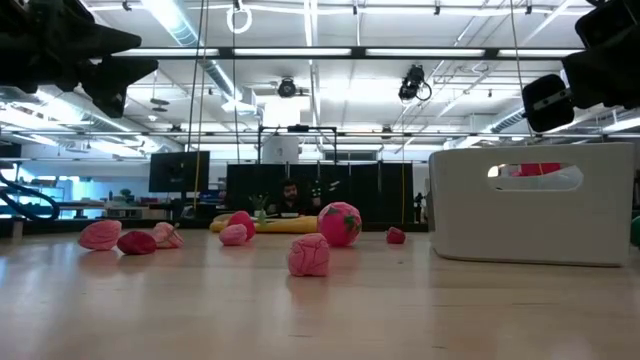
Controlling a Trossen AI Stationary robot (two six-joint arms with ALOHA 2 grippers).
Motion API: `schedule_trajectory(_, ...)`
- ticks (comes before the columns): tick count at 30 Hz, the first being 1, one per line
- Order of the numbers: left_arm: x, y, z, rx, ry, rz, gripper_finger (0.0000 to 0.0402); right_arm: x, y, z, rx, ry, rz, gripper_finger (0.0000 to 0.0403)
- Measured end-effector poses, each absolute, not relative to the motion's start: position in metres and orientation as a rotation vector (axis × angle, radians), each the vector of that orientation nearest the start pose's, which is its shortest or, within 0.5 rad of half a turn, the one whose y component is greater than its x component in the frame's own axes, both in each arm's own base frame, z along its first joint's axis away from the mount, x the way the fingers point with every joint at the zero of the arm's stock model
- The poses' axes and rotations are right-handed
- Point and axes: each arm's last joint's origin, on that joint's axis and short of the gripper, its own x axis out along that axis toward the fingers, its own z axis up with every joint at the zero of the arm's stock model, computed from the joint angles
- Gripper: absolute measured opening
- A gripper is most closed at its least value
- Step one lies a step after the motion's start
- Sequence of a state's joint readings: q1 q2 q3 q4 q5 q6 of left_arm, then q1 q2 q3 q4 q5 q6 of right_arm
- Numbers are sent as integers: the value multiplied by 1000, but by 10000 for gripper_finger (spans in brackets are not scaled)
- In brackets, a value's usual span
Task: Pick and placing Produce into tupperware
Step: Put the green bell pepper into the gray bin
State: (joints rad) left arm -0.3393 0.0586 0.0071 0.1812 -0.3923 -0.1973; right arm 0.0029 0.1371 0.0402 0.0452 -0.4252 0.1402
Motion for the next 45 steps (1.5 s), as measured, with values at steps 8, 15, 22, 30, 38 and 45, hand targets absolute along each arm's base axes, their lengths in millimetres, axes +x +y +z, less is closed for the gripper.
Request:
schedule_trajectory(8, 96, -22, 179, -303, -129, 37, 179, 103, 11, 174, 140, 46, 368, 7)
schedule_trajectory(15, 96, -22, 176, -446, -104, 33, 178, 104, 8, 178, 202, 6, 266, 7)
schedule_trajectory(22, 97, -22, 169, -629, -45, 41, 172, 104, -1, 184, 17, -86, -34, 7)
schedule_trajectory(30, 97, -22, 169, -594, -44, 42, 172, 104, -4, 185, -79, -95, -152, 7)
schedule_trajectory(38, 97, -20, 170, -578, -62, 98, 172, 104, -4, 186, -11, -100, -150, 7)
schedule_trajectory(45, 96, -9, 188, -451, -263, 196, 172, 105, -4, 193, -40, -174, -135, 10)
